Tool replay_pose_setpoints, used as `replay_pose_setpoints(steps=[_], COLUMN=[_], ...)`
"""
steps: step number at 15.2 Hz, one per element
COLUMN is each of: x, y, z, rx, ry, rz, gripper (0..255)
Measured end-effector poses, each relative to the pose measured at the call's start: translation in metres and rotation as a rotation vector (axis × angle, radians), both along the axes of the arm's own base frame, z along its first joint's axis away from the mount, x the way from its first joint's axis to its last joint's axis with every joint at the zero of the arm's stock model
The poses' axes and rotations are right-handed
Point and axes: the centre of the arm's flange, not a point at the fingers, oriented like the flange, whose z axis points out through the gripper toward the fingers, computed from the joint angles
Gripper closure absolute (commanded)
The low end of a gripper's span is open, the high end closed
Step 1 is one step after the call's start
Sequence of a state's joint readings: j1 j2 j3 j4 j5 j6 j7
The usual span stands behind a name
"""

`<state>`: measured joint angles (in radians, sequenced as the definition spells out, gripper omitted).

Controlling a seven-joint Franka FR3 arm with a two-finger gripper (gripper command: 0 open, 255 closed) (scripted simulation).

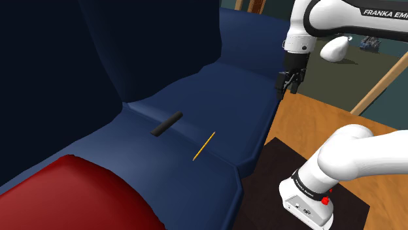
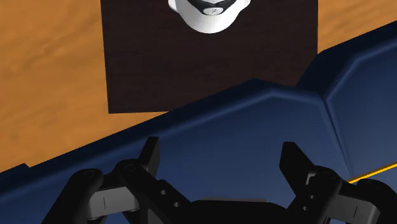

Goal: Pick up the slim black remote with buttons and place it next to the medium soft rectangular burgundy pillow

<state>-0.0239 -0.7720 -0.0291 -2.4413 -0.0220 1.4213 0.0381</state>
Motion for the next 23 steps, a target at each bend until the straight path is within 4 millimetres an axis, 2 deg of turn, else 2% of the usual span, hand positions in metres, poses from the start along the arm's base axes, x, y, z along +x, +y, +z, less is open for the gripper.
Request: replay_pose_setpoints(steps=[1, 3, 11, 19, 23], x=[0.000, 0.003, 0.025, 0.070, 0.101], y=[0.000, 0.015, 0.104, 0.186, 0.224], z=[0.000, -0.004, -0.038, -0.077, -0.095], rx=[0.000, -0.006, -0.043, -0.081, -0.101], ry=[0.000, -0.004, -0.031, -0.058, -0.073], rz=[0.000, -0.031, -0.248, -0.474, -0.585], gripper=[0, 0, 0, 0, 0])
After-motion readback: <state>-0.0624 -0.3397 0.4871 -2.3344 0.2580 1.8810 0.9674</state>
